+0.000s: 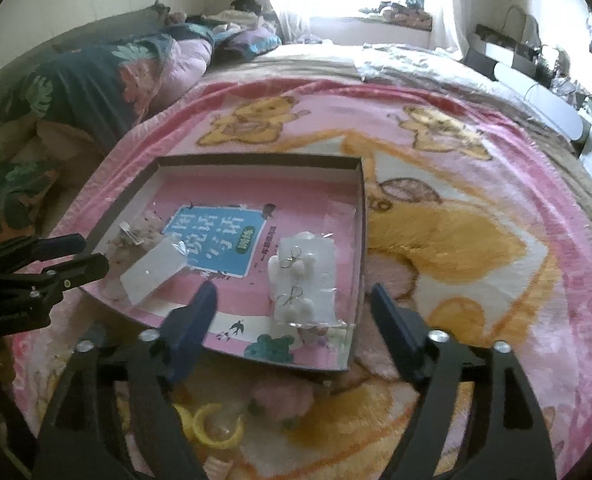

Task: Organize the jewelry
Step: 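Carry the bag and earring card into the tray and open both tools, then withdraw both tools from the tray toward the remaining accessories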

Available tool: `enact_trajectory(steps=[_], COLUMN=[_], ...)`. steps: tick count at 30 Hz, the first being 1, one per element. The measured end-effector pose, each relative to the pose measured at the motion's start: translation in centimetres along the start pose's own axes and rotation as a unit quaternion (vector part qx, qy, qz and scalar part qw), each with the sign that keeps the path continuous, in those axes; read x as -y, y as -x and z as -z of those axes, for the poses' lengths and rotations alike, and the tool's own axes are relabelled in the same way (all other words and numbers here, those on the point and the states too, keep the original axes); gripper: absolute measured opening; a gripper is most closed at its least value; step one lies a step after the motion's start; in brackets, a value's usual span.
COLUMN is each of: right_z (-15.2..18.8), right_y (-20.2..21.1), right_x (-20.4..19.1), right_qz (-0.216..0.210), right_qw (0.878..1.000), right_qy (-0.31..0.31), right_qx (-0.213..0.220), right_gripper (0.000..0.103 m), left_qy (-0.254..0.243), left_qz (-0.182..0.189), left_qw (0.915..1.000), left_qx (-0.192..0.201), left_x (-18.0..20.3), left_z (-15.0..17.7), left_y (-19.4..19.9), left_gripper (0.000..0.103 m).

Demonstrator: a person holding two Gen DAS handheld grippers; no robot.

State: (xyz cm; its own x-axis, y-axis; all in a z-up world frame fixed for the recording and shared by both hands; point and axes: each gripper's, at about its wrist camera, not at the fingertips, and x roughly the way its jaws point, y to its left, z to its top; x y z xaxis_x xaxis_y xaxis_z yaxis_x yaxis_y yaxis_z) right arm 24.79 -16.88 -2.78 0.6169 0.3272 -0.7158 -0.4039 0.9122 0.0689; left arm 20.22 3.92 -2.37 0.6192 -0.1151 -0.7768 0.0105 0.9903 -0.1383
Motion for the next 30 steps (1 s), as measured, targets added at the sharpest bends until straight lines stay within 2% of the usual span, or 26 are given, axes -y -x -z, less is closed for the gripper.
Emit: enact_trajectory(steps=[6,10,16,30], right_z=[0.3,0.6,1.1,2.5], right_y=[3.3,5.5,8.1,12.9], right_x=[-0.8,-1.2,-1.7,-3.1], right_qz=[0.009,0.006,0.005,0.003], right_qw=[0.999,0.999,0.998,0.995], right_qy=[0.01,0.013,0.017,0.021], right_qx=[0.029,0.045,0.062,0.095], right_gripper=[0.095,0.095,0.095,0.098], left_qy=[0.007,0.009,0.008,0.0], left_qz=[-0.009,-0.016,-0.027,-0.033], left_qw=[0.9997,0.9992,0.9979,0.9963], left_qx=[0.02,0.037,0.058,0.08], left_x=[0.0,0.2,0.5,1.1], left_z=[0.3,0.4,0.9,3.0], left_y=[2.6,4.5,7.0,11.0], left_gripper=[0.078,0.089,0.093,0.094])
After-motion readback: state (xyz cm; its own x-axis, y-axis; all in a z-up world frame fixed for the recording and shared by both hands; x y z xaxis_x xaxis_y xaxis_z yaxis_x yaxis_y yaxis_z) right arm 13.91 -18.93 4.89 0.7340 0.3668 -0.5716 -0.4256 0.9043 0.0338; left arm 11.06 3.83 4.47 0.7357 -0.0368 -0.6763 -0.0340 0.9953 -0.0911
